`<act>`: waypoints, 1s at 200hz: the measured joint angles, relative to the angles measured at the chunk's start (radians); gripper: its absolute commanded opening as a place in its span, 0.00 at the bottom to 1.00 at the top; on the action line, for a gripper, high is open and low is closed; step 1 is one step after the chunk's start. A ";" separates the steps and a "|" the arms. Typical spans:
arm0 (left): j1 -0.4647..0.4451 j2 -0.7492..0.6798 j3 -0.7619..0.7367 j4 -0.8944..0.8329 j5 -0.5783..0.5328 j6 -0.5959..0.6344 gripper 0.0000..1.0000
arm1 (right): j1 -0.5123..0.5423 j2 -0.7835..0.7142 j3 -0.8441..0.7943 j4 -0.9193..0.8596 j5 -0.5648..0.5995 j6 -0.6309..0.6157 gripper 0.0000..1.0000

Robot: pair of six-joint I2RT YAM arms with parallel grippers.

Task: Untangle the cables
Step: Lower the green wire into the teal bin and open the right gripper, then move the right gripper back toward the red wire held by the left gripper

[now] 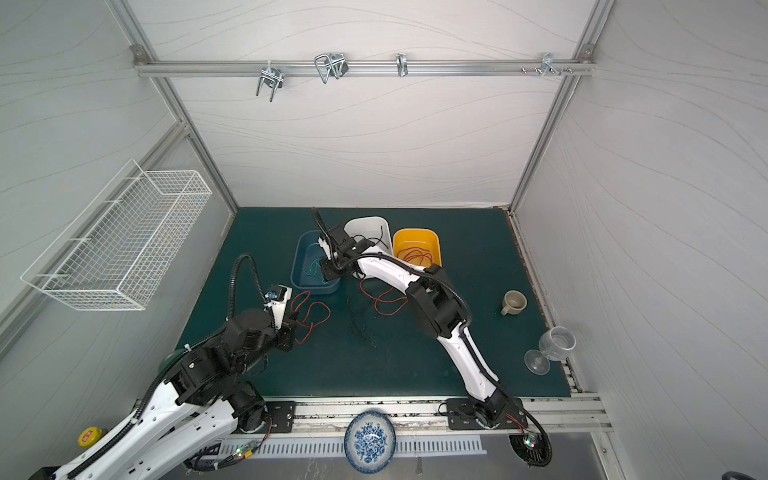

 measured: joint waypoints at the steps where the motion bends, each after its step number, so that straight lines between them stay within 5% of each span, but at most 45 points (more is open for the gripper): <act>1: 0.000 0.000 0.000 0.000 0.000 0.000 0.00 | 0.000 0.000 0.000 0.000 0.000 0.000 0.07; 136: 0.000 0.000 0.000 0.000 0.004 0.000 0.00 | 0.000 0.022 0.008 -0.022 0.004 -0.026 0.28; 200: 0.000 -0.011 0.000 0.000 0.010 0.000 0.00 | 0.000 -0.298 -0.320 0.106 -0.037 -0.027 0.46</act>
